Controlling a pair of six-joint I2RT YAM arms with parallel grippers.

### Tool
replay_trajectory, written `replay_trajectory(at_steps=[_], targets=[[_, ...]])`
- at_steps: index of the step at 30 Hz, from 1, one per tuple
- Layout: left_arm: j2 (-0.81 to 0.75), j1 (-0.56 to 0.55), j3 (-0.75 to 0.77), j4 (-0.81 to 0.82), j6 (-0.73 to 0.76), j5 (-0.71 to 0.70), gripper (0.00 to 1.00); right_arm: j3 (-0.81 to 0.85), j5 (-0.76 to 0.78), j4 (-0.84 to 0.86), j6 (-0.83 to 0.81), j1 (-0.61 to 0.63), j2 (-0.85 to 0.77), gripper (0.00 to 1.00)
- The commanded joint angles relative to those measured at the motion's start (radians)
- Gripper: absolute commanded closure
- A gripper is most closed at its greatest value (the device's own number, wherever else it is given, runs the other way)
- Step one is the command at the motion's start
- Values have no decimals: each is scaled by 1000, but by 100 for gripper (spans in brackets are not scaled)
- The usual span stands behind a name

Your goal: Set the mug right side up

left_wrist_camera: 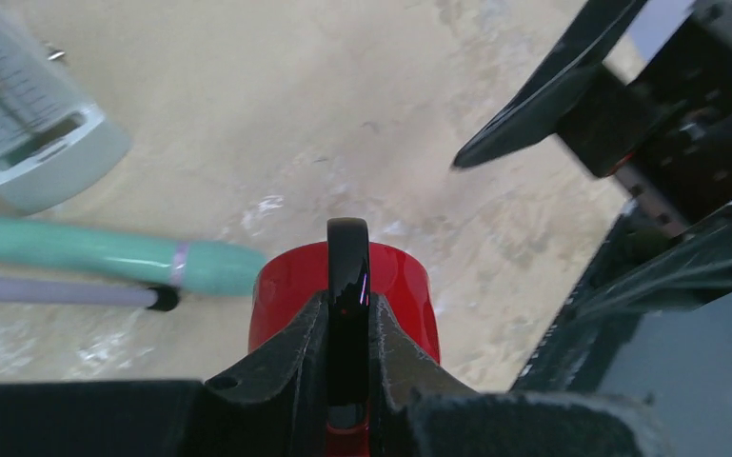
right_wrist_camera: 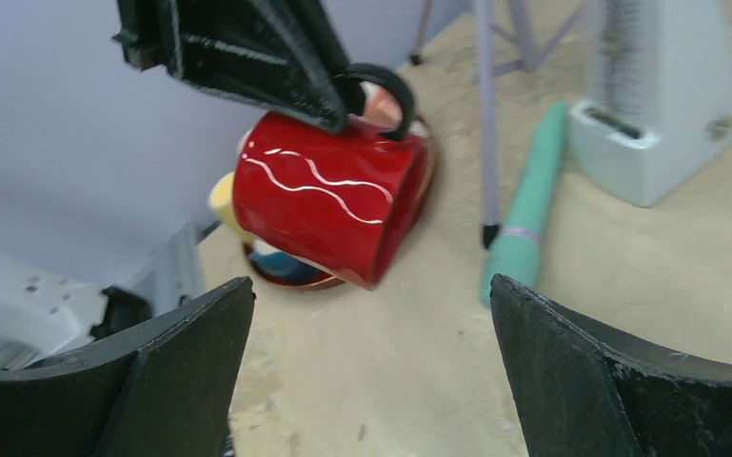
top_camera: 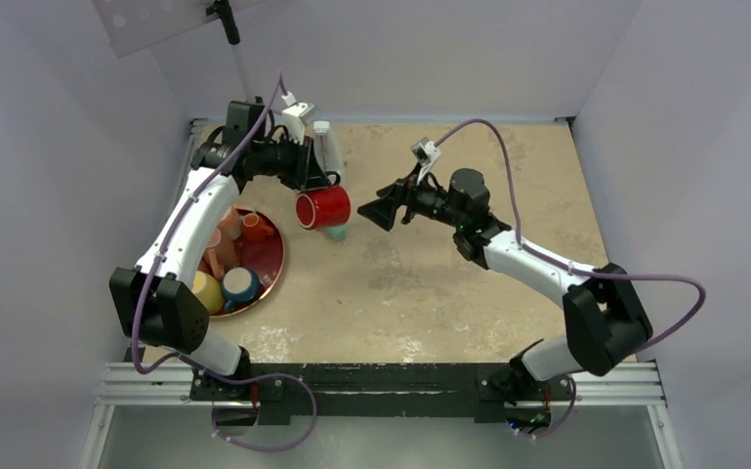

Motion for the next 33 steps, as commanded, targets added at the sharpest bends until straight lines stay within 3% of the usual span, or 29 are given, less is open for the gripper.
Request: replay_trajectory(at_steps=[1,6,11,13,16,17,18,19,21,22,24,28,33], targets=[[-26,-6,60,141,-253,192,100,79,-186,91,116,25,51,2],[-20,-29,70,177,-282,234,100,133,-280,135,165,32,136,6],[0,-49,61,243,-358,255,100,203,-397,215,219,67,210,29],[8,-51,60,262,-380,268,100,210,-417,261,247,71,214,50],[6,-49,57,234,-347,271,100,206,-363,237,225,55,181,98],[6,-45,59,205,-328,257,100,204,-330,197,209,45,167,100],[6,-39,64,173,-307,236,91,205,-280,143,185,30,150,100],[6,-32,70,143,-287,210,65,209,-216,29,151,16,133,100],[9,-14,95,65,-234,122,24,245,-42,-193,63,-9,104,100],[9,-11,112,28,-200,79,15,270,58,-310,22,-20,93,100],[3,-8,144,-40,-120,-3,9,325,252,-508,-38,-45,87,100],[-12,-8,173,-171,61,-137,7,436,557,-783,-132,-77,152,100],[-1,-8,182,-454,353,-224,13,649,769,-1054,-220,-85,339,100]])
